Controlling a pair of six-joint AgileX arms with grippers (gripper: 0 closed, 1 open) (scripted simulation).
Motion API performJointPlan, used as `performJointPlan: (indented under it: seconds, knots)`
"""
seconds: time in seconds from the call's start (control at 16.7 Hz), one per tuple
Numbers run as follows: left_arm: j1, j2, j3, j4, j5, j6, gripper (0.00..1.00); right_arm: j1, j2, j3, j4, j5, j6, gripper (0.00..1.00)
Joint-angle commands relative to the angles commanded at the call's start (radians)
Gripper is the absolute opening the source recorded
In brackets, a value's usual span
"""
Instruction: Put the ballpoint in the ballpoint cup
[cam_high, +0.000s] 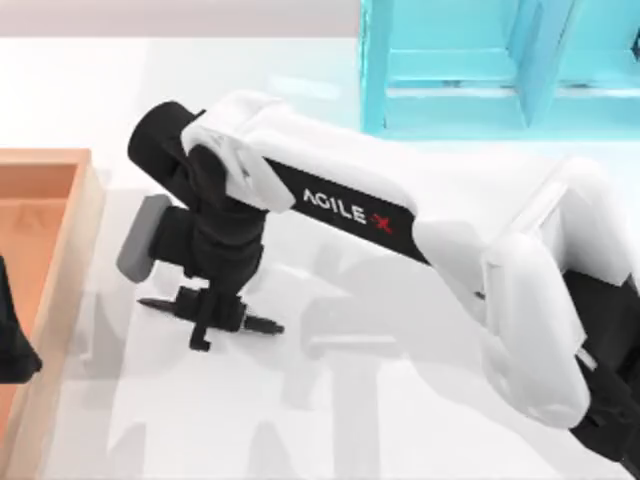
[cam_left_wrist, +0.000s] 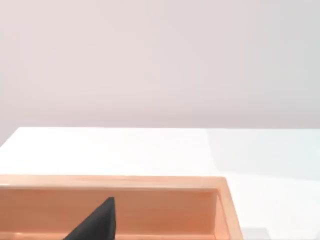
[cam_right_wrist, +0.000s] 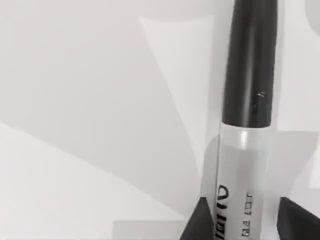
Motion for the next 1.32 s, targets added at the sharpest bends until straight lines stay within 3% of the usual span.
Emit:
performJointPlan:
  seconds: [0.48,1.02,1.32]
  knots:
    - [0.0,0.0,0.0,0.0,0.0,0.0,1.0,0.011,-0.071,-0.013,-0.025,-0.016,0.024,0.0]
    - [0.0,0.0,0.0,0.0,0.0,0.0,1.0,0.23,-0.458,-0.192,-0.208,0.019,0.238,0.0]
    - [0.0,0.0,0.0,0.0,0.0,0.0,1.0,0.264,-0.506,-0.217,-0.237,0.024,0.271,0.0]
